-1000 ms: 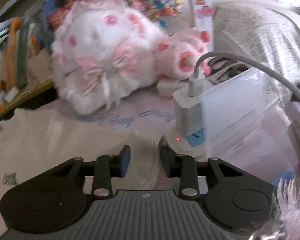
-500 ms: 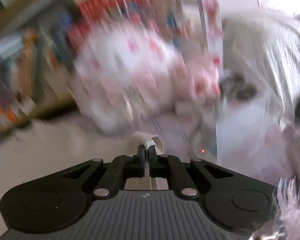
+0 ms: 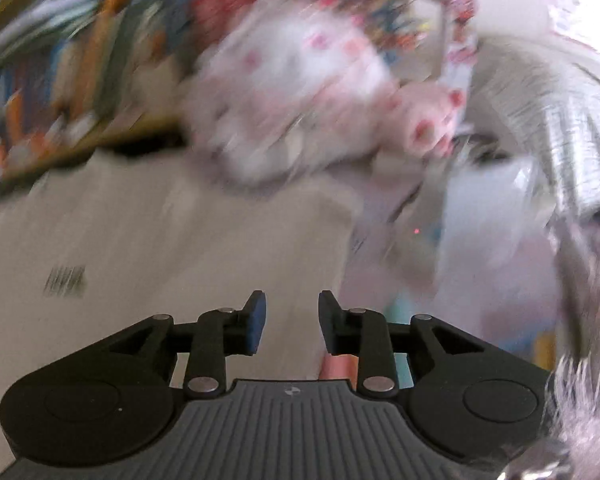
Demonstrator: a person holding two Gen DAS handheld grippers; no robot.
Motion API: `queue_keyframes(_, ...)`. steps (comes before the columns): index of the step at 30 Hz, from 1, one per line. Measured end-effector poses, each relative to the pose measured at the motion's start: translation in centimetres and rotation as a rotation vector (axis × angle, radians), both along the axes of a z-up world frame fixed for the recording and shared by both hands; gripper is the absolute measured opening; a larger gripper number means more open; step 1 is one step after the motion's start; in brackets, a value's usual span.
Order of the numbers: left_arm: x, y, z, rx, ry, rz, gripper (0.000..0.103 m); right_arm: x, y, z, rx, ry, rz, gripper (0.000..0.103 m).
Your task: Fold clothes
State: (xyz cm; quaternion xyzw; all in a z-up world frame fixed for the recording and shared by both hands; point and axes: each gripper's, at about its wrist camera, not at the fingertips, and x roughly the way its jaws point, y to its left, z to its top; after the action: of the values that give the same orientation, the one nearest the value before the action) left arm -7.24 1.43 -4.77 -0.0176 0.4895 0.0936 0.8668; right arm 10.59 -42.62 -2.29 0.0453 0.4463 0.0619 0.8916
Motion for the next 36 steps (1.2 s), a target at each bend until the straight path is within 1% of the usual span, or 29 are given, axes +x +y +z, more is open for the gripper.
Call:
queue_keyframes(4,0.1,0.2,0.1,0.0,0.005,-0.009,0.097,-1.2,0.7,-2.1,0.011,0.047,-0.081,0.027)
queue_keyframes(7,0.1,0.1,0.1,0.01,0.005,-0.015,0.097,-1.3,1.0,-2.9,-0.025,0.021,-0.109,0.028)
queue_keyframes(10,0.1,0.1,0.1,0.009,0.002,-0.017,0.097,-1.4,1.5,-2.5,-0.067,0.017,-0.076,0.022)
queue_keyframes(11,0.1,0.2,0.1,0.006,0.001,-0.017,0.097,-1.5,1.4,-2.2,-0.085,0.018,-0.076,0.018)
queue_keyframes(12,0.1,0.2,0.1,0.004,0.0,-0.016,0.097,-1.8,1.1,-1.9,-0.092,0.016,-0.092,0.017)
queue_keyframes(16,0.0,0.3,0.0,-0.005,-0.007,0.002,0.098,-2.5,-0.1,-2.4,-0.029,0.056,-0.132,0.018)
queue_keyframes(20,0.4,0.4,0.1,-0.004,0.006,0.0,0.098,-2.3,0.5,-2.5,-0.053,0.06,-0.132,0.022)
queue_keyframes(23,0.7,0.3,0.8,0.043,0.016,-0.031,0.098,-2.4,1.0,-2.2,-0.068,0.025,-0.14,0.027)
queue_keyframes(25,0.6,1.0,1.8,0.062,-0.021,-0.034,0.098,-2.9,1.5,-1.6,-0.075,-0.018,-0.145,0.031)
queue_keyframes(27,0.5,2.1,3.0,0.07,-0.062,-0.025,0.098,-3.4,2.6,-1.1,-0.081,-0.047,-0.121,0.036)
queue_keyframes(29,0.9,4.1,4.0,0.06,-0.1,0.011,0.098,-4.1,4.1,-0.6,-0.091,-0.068,-0.078,0.038)
queue_keyframes(30,1.2,5.3,4.5,0.056,-0.119,0.036,0.098,-4.6,5.0,-0.5,-0.097,-0.075,-0.054,0.041)
queue_keyframes(33,2.5,9.4,5.2,0.045,-0.178,0.114,0.094,-6.1,7.9,-0.4,-0.107,-0.083,0.0,0.045)
queue_keyframes(34,2.9,10.7,5.4,0.044,-0.2,0.138,0.085,-6.7,8.7,-0.4,-0.108,-0.083,0.009,0.045)
queue_keyframes(35,3.5,12.1,5.5,0.042,-0.221,0.158,0.071,-7.4,9.6,-0.4,-0.109,-0.083,0.009,0.046)
queue_keyframes(36,4.3,13.6,5.6,0.038,-0.234,0.18,0.064,-8.2,10.4,-0.4,-0.111,-0.083,0.006,0.046)
